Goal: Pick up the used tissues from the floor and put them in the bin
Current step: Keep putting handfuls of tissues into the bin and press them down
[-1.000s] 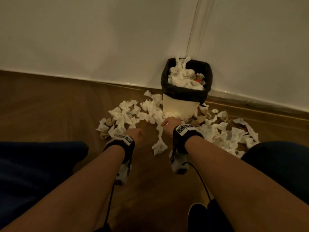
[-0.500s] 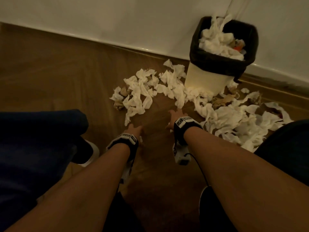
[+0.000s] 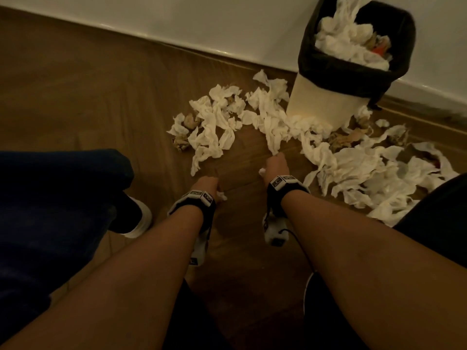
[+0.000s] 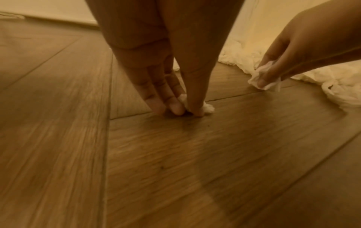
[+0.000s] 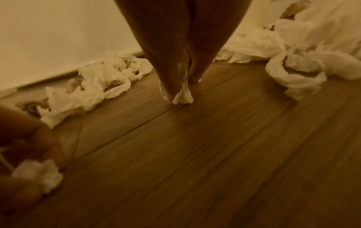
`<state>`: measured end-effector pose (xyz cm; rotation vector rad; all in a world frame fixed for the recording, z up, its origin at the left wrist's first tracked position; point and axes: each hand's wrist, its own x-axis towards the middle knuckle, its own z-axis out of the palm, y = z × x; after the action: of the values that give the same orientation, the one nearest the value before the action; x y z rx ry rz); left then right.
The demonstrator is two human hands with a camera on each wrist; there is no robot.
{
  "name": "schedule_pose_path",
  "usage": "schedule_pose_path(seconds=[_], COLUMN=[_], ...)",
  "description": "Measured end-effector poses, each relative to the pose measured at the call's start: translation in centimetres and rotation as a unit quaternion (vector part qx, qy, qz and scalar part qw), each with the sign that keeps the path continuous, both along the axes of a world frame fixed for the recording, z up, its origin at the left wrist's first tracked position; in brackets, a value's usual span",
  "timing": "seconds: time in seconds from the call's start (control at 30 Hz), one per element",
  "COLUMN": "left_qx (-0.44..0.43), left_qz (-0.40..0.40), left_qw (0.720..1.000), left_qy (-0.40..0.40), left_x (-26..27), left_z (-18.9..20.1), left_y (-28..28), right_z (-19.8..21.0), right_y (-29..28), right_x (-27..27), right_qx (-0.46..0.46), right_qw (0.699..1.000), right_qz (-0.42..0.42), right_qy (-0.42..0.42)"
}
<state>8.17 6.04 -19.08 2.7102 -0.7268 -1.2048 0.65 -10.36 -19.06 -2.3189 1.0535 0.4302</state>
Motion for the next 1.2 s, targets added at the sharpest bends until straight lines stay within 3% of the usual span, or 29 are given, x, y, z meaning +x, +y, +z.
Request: schedule_pose_path(seconds=[0.13, 0.27, 0.33, 0.4, 0.5, 0.57, 0.73, 0.83, 0.9, 1.03, 1.13, 1.2], left_qx=[-0.004, -0.005, -0.005, -0.003, 0.002, -0.002, -0.058, -0.089, -0.115, -0.168, -0.223, -0.261], left_qz=[0.002, 0.0, 0.001, 0.002, 0.003, 0.0, 0.022, 0.033, 0.027, 0.003, -0.012, -0.012], left_qw=[1.0, 1.0, 1.0, 1.0, 1.0, 1.0, 0.997, 0.994, 0.99, 0.979, 0.966, 0.955], left_qy=[-0.008, -0.014, -0.007, -0.003, 0.001, -0.003, -0.037, -0.059, -0.082, -0.113, -0.131, -0.143], left_x=[-0.1, -0.1, -0.1, 0.0, -0.1, -0.1, 0.2, 0.5, 0.7, 1.5, 2.8, 3.6], left_z=[-0.2, -0.4, -0.7, -0.9, -1.0, -0.8, 1.2, 3.2, 4.7, 8.6, 12.7, 15.7], left_y=[0.0, -0.1, -0.2, -0.3, -0.7, -1.1, -2.4, -3.5, -4.4, -7.5, -11.1, -13.8], right_z=[1.1, 0.1, -0.2, -0.5, -0.3, -0.3, 1.6, 4.3, 6.0, 11.1, 16.3, 19.6], right_y=[-0.4, -0.1, -0.2, -0.7, -0.9, -1.2, -1.4, -0.8, -1.1, -3.2, -6.2, -8.7], right_x=[0.9, 0.2, -0.1, 0.0, -0.2, -0.5, -0.5, -0.3, -0.5, -1.0, -0.1, 0.4], right_qx=[0.09, 0.148, 0.183, 0.204, 0.21, 0.204, 0.278, 0.354, 0.347, 0.252, 0.218, 0.13], right_qw=[0.993, 0.963, 0.94, 0.936, 0.95, 0.954, 0.926, 0.85, 0.848, 0.896, 0.905, 0.937], right_qz=[-0.066, -0.216, -0.278, -0.287, -0.225, -0.208, -0.251, -0.341, -0.328, -0.264, -0.259, -0.199], right_qy=[0.045, -0.063, -0.068, -0.019, 0.062, 0.069, -0.055, -0.19, -0.228, -0.252, -0.257, -0.257])
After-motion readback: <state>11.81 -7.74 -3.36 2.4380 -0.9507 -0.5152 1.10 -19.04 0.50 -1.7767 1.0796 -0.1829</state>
